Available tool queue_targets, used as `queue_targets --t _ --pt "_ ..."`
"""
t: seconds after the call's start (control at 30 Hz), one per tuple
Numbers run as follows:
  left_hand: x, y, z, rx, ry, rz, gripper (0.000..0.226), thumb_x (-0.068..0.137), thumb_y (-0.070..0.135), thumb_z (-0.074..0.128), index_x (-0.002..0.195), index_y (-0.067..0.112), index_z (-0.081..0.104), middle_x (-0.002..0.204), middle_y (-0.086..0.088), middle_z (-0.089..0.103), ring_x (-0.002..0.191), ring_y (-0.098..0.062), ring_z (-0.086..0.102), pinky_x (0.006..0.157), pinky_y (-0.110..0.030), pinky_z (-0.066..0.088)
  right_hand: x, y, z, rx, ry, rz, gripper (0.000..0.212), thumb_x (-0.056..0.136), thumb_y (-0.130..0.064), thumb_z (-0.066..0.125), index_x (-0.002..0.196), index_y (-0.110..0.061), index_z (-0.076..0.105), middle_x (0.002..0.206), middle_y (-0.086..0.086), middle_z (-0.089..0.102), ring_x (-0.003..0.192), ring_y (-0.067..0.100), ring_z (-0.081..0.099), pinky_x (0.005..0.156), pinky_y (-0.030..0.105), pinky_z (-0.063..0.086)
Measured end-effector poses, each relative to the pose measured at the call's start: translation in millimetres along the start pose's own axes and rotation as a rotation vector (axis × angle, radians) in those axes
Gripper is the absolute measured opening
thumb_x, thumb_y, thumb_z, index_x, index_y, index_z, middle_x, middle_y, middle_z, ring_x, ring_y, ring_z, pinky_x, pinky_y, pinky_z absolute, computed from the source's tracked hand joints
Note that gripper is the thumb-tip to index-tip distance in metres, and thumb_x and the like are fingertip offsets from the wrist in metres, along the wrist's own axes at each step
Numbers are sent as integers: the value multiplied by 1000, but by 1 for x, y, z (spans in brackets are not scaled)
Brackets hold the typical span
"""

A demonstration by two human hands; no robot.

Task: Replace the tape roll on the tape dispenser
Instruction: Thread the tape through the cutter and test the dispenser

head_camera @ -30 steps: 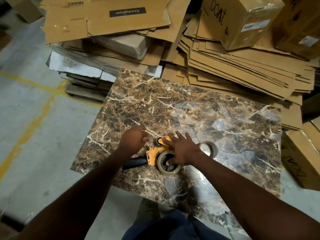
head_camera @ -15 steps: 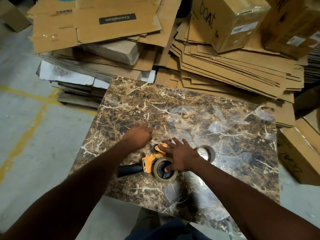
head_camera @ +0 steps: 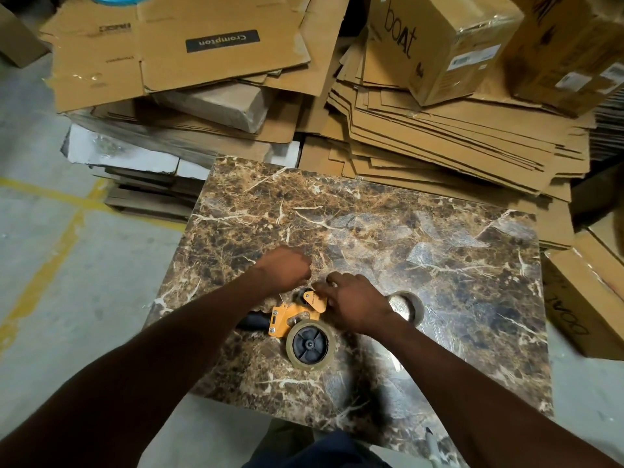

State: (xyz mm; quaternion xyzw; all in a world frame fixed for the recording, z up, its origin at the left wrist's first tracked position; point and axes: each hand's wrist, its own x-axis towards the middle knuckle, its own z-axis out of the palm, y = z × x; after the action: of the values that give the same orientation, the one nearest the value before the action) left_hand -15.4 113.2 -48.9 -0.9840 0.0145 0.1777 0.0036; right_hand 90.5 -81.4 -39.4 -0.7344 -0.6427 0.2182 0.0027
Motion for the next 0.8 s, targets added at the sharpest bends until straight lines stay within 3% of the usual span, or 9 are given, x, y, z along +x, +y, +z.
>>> queue_targets --t 0.1,0.2,0.3,0.37,0.47,0.6,0.7,0.8 --pt "-2 0 2 -34 -5 -61 27 101 43 66 100 17 74 94 0 66 94 -19 66 82 -36 55 9 -8 3 8 80 47 36 86 -34 63 121 -22 61 102 6 62 85 28 62 70 34 35" --pt "-6 5 3 -109 -46 -172 41 101 55 60 87 18 70 75 4 54 75 -17 61 69 -32 49 18 -17 4 278 121 243 12 91 -20 54 101 -20 60 89 7 65 78 30 62 64 32 33" --pt "-7 10 7 -294 -62 -266 41 103 52 59 82 19 70 69 5 49 70 -17 58 70 -33 53 29 -20 1 532 50 367 22 86 -9 54 100 -24 63 85 7 68 76 32 62 58 34 40" --pt "-7 12 9 -395 -58 -310 35 100 44 60 83 17 75 75 -1 63 74 -23 64 69 -34 54 36 -19 -5 595 -18 357 36 83 -5 55 111 -23 69 96 9 73 82 33 65 62 37 48" --pt "-9 14 14 -494 -31 -339 29 95 32 60 85 13 79 82 -9 73 76 -28 69 70 -39 57 48 -13 -8 596 -86 360 39 83 -5 56 113 -22 74 100 10 75 87 32 67 70 40 54" --pt "-12 16 19 -602 -9 -340 26 94 24 61 77 10 75 76 -12 69 70 -30 65 66 -42 55 56 -7 -10 581 -124 356 28 79 -5 59 89 -22 78 79 8 75 73 27 69 63 36 54" --pt "-15 17 21 -615 24 -290 23 94 18 60 74 9 69 74 -6 61 68 -27 57 61 -40 45 59 -6 -9 513 -101 371 21 80 -8 60 70 -24 69 67 1 68 65 22 64 54 28 44" --pt "-20 17 21 -564 74 -227 17 95 18 59 83 13 69 78 0 51 73 -25 53 65 -35 36 59 -7 -5 432 -81 375 25 81 -11 58 62 -26 59 59 -4 58 57 17 57 54 25 37"
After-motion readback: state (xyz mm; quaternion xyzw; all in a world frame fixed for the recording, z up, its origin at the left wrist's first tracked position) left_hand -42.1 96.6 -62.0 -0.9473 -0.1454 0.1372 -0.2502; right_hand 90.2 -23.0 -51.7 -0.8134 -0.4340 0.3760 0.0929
